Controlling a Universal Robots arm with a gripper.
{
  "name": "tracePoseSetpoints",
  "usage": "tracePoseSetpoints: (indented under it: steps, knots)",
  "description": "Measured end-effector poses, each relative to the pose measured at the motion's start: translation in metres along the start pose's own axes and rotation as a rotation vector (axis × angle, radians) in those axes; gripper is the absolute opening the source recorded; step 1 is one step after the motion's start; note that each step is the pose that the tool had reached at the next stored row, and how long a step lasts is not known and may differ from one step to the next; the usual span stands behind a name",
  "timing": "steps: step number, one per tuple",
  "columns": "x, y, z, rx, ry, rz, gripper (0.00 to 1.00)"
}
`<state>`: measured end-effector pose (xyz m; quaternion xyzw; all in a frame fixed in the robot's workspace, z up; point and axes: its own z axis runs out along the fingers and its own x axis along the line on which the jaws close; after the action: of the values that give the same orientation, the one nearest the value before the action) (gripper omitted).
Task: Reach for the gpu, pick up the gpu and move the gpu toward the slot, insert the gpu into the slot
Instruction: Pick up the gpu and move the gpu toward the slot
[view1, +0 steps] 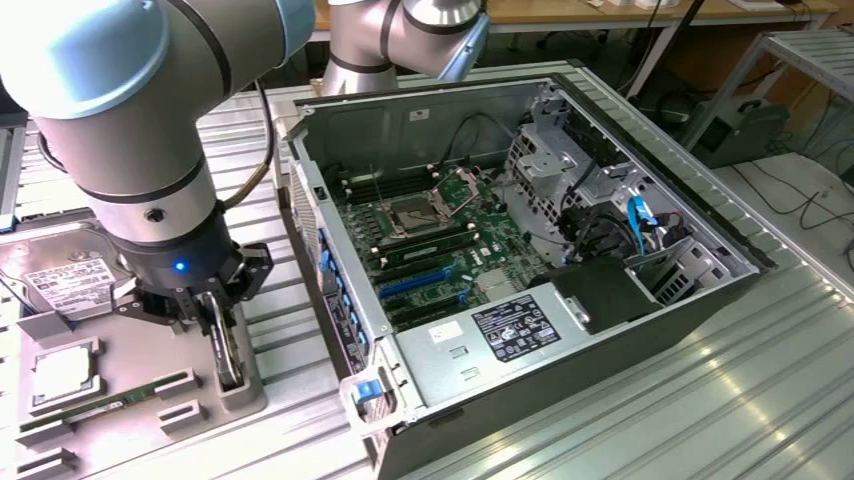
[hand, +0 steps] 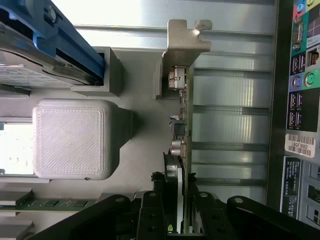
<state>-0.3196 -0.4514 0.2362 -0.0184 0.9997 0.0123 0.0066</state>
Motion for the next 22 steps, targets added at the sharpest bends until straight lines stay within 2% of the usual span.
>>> tracePoseSetpoints:
  steps: [3,10,13,15,18,22]
  knots:
    - [0.0,0.0001,-0.0057,-0.0001,0.0001,0.0,0.27]
    - [0.0,0.0009,-0.0348,-0.0002,0.0001,0.0,0.27]
    - [-0.001,0.0013,-0.0552,-0.0001,0.0004,0.0,0.27]
    - [-0.001,0.0019,-0.0785,-0.0001,0.0006,0.0,0.27]
    - [-0.001,0.0024,-0.0969,-0.0004,0.0007,0.0,0.27]
    - [-0.002,0.0028,-0.1147,-0.0006,0.001,0.0,0.27]
